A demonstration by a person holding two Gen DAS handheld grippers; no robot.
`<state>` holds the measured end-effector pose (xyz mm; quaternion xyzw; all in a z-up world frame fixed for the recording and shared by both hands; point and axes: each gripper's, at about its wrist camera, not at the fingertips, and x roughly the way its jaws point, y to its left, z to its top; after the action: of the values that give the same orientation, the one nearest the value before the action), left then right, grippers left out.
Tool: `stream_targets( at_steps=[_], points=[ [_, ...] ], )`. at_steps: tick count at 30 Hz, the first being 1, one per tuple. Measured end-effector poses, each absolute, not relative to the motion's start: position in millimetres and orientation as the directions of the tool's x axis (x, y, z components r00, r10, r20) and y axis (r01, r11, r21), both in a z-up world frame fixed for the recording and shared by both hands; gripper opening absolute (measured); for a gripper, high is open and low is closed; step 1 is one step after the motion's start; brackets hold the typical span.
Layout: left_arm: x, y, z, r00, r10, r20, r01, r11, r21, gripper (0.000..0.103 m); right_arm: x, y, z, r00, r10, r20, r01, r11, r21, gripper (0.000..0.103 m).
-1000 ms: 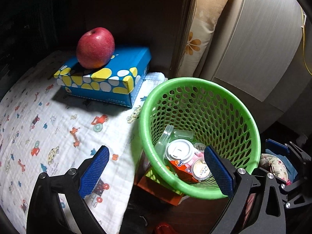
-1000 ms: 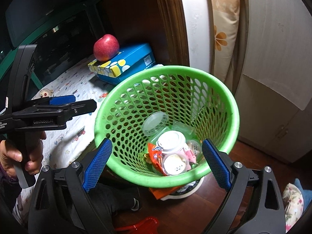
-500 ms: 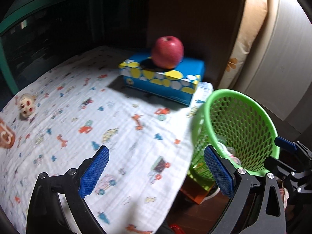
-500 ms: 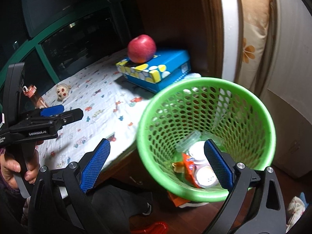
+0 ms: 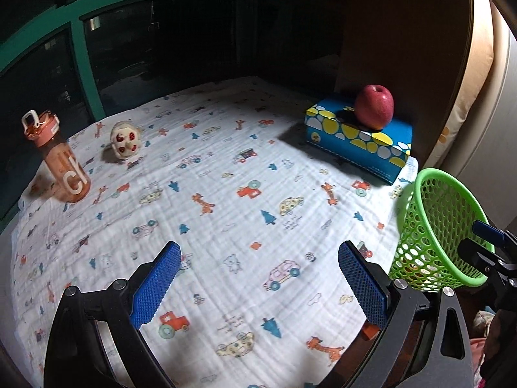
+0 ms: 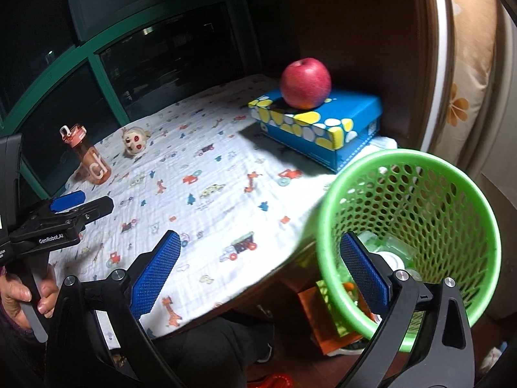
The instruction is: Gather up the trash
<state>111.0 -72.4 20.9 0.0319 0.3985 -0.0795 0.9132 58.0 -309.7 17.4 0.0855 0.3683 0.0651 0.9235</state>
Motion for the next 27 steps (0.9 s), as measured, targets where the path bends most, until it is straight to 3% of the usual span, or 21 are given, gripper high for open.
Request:
stream_targets(
  at_steps=[27],
  points=[
    [62, -8, 25, 0.709, -0.037, -0.704, 0.031, 0.999, -0.021, 0.095, 56, -246, 28, 0.738, 0.194, -0.646, -0.138, 0.981, 0.137, 0.098]
  ],
)
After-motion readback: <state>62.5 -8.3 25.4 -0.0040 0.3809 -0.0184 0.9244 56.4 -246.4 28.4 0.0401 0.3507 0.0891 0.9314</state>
